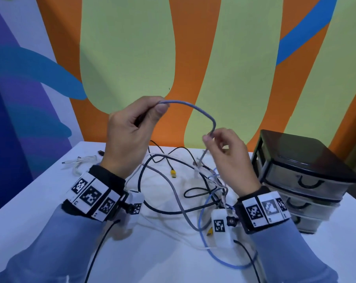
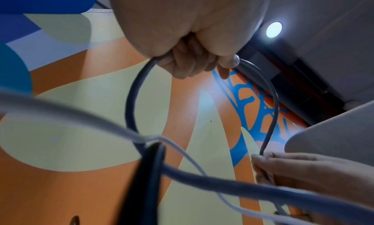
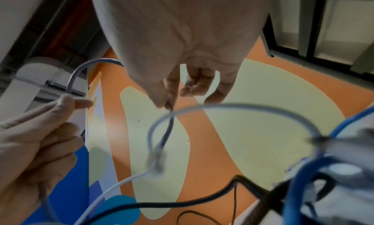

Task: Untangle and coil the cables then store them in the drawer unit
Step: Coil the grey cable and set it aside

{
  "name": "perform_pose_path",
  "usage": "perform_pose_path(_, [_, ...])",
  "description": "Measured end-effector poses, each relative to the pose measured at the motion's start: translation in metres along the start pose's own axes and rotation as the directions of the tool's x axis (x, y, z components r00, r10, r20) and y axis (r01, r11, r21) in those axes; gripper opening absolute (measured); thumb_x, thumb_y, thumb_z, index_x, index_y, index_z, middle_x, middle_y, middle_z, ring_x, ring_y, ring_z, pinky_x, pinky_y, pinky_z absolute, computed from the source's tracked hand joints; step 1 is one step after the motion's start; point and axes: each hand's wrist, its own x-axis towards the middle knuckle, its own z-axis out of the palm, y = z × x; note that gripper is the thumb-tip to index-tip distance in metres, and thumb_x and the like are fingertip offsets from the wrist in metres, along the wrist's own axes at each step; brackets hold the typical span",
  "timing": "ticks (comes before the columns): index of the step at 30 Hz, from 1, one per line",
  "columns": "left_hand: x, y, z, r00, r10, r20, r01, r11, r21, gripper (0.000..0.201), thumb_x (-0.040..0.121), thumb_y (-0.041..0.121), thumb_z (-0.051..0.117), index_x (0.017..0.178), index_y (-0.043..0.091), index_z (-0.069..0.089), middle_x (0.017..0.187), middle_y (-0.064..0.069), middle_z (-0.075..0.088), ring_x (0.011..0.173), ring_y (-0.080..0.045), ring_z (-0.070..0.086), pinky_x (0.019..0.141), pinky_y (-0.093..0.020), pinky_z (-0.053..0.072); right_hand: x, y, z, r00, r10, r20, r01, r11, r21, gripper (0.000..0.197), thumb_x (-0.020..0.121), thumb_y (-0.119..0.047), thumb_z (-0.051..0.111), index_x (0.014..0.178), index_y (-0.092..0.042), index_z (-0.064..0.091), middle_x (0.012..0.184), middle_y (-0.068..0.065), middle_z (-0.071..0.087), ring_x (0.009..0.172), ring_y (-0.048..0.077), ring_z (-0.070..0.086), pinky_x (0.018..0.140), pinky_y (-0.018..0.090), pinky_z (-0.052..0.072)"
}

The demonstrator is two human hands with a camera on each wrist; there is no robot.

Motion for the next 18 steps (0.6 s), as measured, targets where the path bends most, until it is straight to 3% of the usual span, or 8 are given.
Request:
perform_pose_path(2, [0.002, -0.003, -0.003, 0.999, -0.037, -0.014, 0.037, 0.999, 0.022, 0.022, 0.106, 0.033, 0.067, 0.109, 0.013, 0.077, 0.074, -0.013, 0.059, 0.067, -0.034, 0.048, 0.059, -0.048, 0.040, 0.006, -0.004, -0.002, 0.988, 0.141, -0.056, -0.111, 0.925, 0.363, 0.019, 0.110, -0.023, 0.051, 0.095, -0.015, 0.059, 0.084, -0.004, 0.060, 0.077, 0.013, 0.057, 0.071, 0.033, 0.056])
perform_pose_path(3, [0.002, -0.007, -0.006, 0.997, -0.072, -0.003, 0.072, 0.996, 0.045, 0.022, 0.105, 0.035, 0.068, 0.106, 0.015, 0.077, 0.068, -0.007, 0.052, 0.063, -0.024, 0.042, 0.057, -0.040, 0.036, 0.008, -0.006, -0.005, 0.976, 0.213, -0.043, -0.158, 0.832, 0.532, 0.021, 0.111, -0.018, 0.046, 0.094, -0.013, 0.056, 0.080, 0.000, 0.059, 0.070, 0.015, 0.055, 0.062, 0.029, 0.054])
perform_pose_path(5, [0.004, -0.019, -0.014, 0.979, -0.191, 0.075, 0.185, 0.980, 0.078, 0.022, 0.102, 0.036, 0.071, 0.100, 0.015, 0.078, 0.065, -0.006, 0.042, 0.061, -0.014, 0.034, 0.056, -0.030, 0.029, 0.011, -0.008, -0.014, 0.947, 0.321, -0.001, -0.213, 0.631, 0.746, 0.023, 0.111, -0.013, 0.041, 0.092, -0.013, 0.053, 0.067, 0.001, 0.047, 0.054, 0.012, 0.036, 0.044, 0.021, 0.034])
perform_pose_path(8, [0.002, -0.034, -0.028, 0.897, -0.400, 0.189, 0.406, 0.914, 0.007, 0.020, 0.100, 0.036, 0.073, 0.097, 0.019, 0.081, 0.063, 0.003, 0.041, 0.059, -0.015, 0.033, 0.057, -0.030, 0.029, 0.014, -0.006, -0.026, 0.904, 0.422, 0.063, -0.262, 0.433, 0.862, 0.022, 0.108, -0.013, 0.043, 0.090, -0.014, 0.056, 0.062, -0.004, 0.029, 0.049, 0.008, 0.019, 0.038, 0.019, 0.018])
perform_pose_path(10, [0.000, -0.038, -0.033, 0.884, -0.437, 0.167, 0.451, 0.891, -0.050, 0.021, 0.102, 0.038, 0.070, 0.099, 0.021, 0.082, 0.063, 0.004, 0.040, 0.059, -0.017, 0.033, 0.058, -0.031, 0.028, 0.014, -0.004, -0.029, 0.896, 0.425, 0.131, -0.338, 0.459, 0.822, 0.017, 0.101, -0.011, 0.045, 0.093, -0.013, 0.060, 0.063, -0.004, 0.030, 0.051, 0.011, 0.018, 0.040, 0.022, 0.016])
perform_pose_path(13, [0.000, -0.033, -0.030, 0.921, -0.381, 0.080, 0.385, 0.921, -0.054, 0.022, 0.103, 0.039, 0.067, 0.105, 0.024, 0.082, 0.061, 0.006, 0.049, 0.062, -0.017, 0.035, 0.059, -0.029, 0.030, 0.008, -0.010, -0.026, 0.911, 0.316, 0.265, -0.412, 0.661, 0.627, 0.019, 0.093, -0.006, 0.052, 0.104, -0.009, 0.068, 0.066, -0.001, 0.038, 0.056, 0.016, 0.025, 0.048, 0.027, 0.023])
perform_pose_path(16, [0.001, -0.023, -0.023, 0.960, -0.279, 0.030, 0.279, 0.960, -0.006, 0.018, 0.103, 0.033, 0.070, 0.108, 0.022, 0.083, 0.086, -0.021, 0.071, 0.073, -0.027, 0.045, 0.067, -0.029, 0.037, 0.001, -0.023, -0.019, 0.892, 0.205, 0.402, -0.414, 0.725, 0.550, 0.019, 0.094, -0.010, 0.067, 0.113, -0.008, 0.071, 0.067, 0.001, 0.042, 0.058, 0.018, 0.030, 0.051, 0.027, 0.027])
perform_pose_path(18, [-0.002, -0.018, -0.018, 0.977, -0.211, 0.031, 0.211, 0.977, 0.009, 0.019, 0.102, 0.028, 0.071, 0.112, 0.017, 0.083, 0.092, -0.022, 0.073, 0.073, -0.026, 0.048, 0.067, -0.028, 0.040, -0.004, -0.031, -0.017, 0.874, 0.148, 0.462, -0.412, 0.729, 0.547, 0.026, 0.091, -0.021, 0.070, 0.115, -0.009, 0.071, 0.066, 0.000, 0.042, 0.057, 0.018, 0.031, 0.051, 0.027, 0.028])
